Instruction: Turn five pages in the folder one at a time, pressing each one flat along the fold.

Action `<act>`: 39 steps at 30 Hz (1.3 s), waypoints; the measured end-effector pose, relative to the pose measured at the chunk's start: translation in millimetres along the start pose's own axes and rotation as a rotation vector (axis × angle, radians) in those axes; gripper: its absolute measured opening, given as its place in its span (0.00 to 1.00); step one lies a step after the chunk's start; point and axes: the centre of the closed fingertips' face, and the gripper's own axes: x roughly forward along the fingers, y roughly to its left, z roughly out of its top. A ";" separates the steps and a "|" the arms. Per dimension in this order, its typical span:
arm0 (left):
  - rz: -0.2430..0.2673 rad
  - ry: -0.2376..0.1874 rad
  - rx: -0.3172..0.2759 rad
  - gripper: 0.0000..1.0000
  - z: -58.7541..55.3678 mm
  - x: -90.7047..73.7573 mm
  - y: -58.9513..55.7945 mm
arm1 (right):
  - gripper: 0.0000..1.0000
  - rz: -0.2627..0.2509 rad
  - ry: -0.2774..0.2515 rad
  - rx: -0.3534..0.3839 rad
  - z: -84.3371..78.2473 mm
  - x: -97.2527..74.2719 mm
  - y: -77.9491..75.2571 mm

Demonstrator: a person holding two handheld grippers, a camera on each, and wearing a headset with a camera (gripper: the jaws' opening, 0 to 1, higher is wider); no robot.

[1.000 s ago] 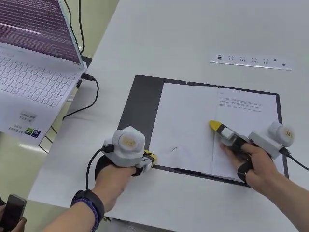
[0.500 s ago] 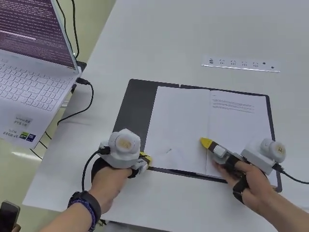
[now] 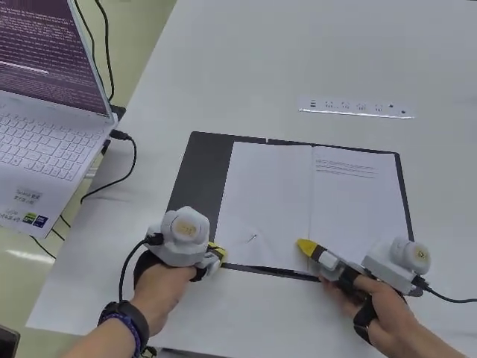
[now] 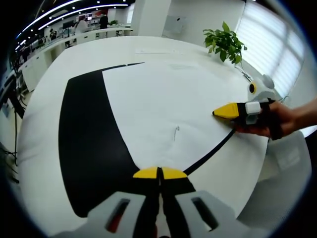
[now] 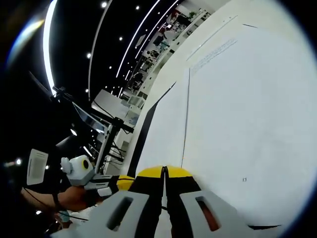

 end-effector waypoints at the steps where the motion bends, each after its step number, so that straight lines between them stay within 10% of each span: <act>1: 0.001 0.000 0.001 0.00 -0.1 -0.1 0.1 | 0.00 0.000 0.002 -0.001 -2.3 -1.4 0.4; 19: 0.007 0.003 -0.024 0.03 -4.2 -4.6 -5.2 | 0.00 -0.023 0.024 0.007 -17.4 -12.7 4.6; 39: -0.039 -0.102 -0.025 0.21 16.8 -35.4 -33.8 | 0.16 -0.082 -0.031 -0.152 23.4 -51.2 11.8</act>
